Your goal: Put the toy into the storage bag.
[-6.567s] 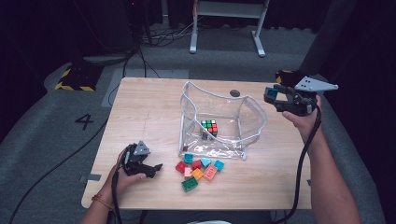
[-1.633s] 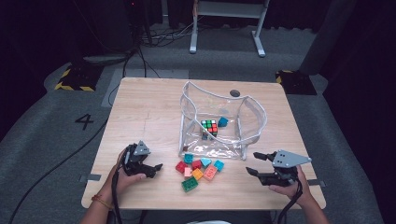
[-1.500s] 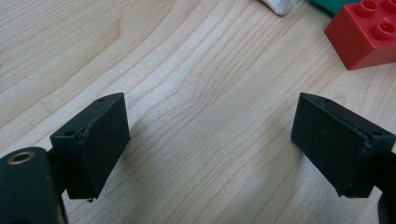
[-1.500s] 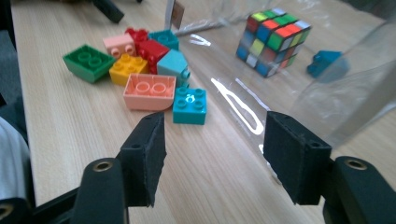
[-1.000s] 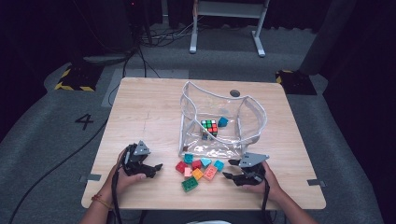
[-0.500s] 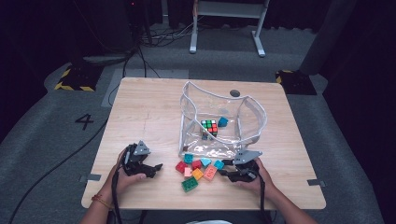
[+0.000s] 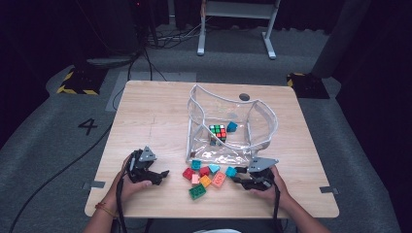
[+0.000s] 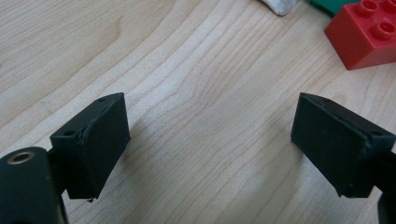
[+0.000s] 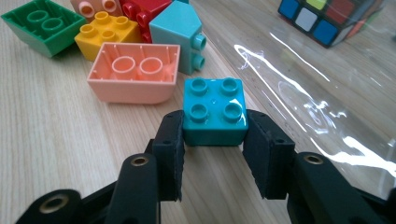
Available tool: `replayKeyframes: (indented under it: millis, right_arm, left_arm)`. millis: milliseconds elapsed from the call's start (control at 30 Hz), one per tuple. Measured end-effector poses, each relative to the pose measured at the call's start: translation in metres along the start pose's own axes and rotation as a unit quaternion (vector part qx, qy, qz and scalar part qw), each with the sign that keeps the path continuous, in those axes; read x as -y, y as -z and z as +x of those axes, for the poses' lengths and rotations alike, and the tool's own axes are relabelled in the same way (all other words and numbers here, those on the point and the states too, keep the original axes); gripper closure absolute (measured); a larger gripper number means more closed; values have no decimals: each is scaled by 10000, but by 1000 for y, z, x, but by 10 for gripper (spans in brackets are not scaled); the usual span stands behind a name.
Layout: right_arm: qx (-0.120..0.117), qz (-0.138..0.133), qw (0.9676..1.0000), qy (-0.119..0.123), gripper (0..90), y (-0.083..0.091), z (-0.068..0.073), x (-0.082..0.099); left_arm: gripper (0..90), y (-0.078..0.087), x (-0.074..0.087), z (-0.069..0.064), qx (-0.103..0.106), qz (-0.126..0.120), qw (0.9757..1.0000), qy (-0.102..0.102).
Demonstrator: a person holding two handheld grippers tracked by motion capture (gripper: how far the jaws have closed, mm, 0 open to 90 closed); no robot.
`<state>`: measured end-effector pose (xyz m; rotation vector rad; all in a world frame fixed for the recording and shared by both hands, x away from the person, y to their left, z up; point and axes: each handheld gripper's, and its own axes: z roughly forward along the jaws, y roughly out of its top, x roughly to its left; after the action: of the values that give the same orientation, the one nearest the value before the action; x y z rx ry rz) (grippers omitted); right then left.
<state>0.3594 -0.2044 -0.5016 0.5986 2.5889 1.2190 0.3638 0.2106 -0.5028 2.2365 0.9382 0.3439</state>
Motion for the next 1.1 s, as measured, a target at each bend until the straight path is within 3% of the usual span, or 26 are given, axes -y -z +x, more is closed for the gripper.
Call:
replayKeyframes:
  millis: [100, 133, 233, 733, 1100]
  right_arm:
    - [25, -11, 10000, -49, 593, 7, -3, 5]
    - [41, 73, 9998, -172, 593, 11, -3, 7]
    - [89, 17, 10000, -33, 593, 18, -9, 12]
    - [407, -273, 9984, -268, 593, 71, -25, 27]
    - [1001, -575, 9917, -564, 593, 106, -48, 32]
  left_arm:
    - [117, 0, 0, 0, 0, -2, 10000, 0]
    - [117, 0, 0, 0, -1, -1, 10000, 0]
    - [116, 0, 0, 0, -1, -1, 10000, 0]
    - [116, 0, 0, 0, 7, 3, 10000, -11]
    - [116, 0, 0, 1, 29, 18, 10000, -32]
